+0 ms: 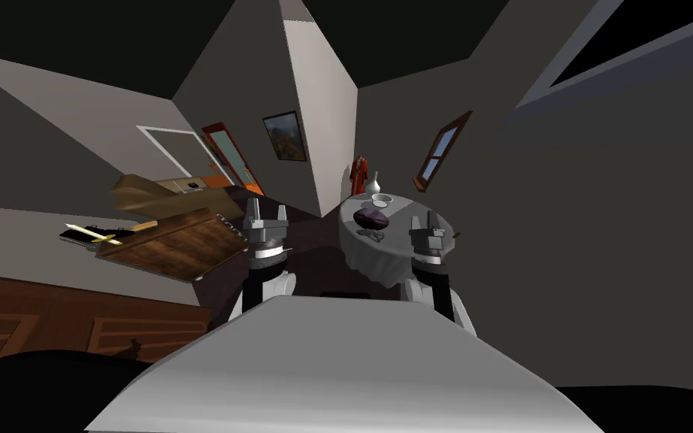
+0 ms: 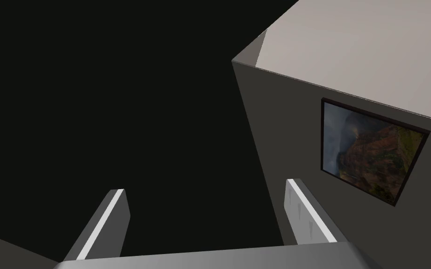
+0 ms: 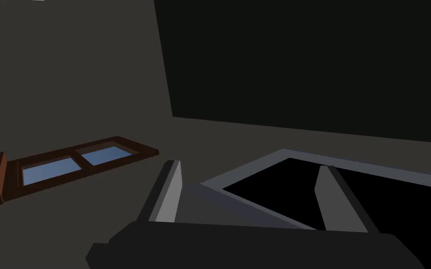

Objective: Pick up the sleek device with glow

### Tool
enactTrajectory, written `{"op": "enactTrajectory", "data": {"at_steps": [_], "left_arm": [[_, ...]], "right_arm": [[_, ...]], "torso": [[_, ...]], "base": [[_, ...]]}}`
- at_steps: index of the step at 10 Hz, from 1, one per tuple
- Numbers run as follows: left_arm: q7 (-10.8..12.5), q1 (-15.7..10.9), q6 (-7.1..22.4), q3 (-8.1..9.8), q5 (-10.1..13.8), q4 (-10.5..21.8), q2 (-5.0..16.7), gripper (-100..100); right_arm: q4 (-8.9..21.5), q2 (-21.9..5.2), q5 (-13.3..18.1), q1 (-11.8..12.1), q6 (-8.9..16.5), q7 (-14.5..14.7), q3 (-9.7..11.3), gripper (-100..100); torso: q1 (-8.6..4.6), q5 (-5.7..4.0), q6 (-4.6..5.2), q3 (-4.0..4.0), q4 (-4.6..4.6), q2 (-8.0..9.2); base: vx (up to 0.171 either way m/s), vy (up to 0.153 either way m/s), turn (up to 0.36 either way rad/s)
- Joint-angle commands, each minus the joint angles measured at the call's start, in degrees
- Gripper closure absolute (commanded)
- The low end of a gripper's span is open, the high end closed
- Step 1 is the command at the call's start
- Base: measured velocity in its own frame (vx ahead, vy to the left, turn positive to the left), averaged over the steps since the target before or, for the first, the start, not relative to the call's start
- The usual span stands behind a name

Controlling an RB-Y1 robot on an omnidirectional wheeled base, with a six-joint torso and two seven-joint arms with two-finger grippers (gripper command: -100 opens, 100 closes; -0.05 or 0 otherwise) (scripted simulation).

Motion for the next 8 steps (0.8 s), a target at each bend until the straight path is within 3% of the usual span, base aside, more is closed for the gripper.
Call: {"op": "enactTrajectory", "data": {"at_steps": [1,3,8], "left_arm": [[0.0,0.0,0.0,0.0,0.0,0.0,0.0,0],[0.0,0.0,0.0,-0.01,0.0,0.0,-0.01,0],[0.0,0.01,0.0,-0.01,0.0,0.0,-0.01,0]], "right_arm": [[0.35,-1.8,0.33,0.3,-0.31,-0.05,-0.39,-100],[1.19,-4.97,1.08,0.94,-1.02,-0.17,-1.35,-100],[4.01,-13.65,3.56,3.12,-3.46,-0.55,-4.62,-100]], "torso": [[0.0,0.0,0.0,0.0,0.0,0.0],[0.26,0.05,0.0,-0.06,-0.02,-0.11],[0.53,0.13,-0.01,-0.14,-0.06,-0.24]], "base": [[0.012,0.037,0.023],[0.044,0.096,0.034],[0.062,0.16,0.046]]}}
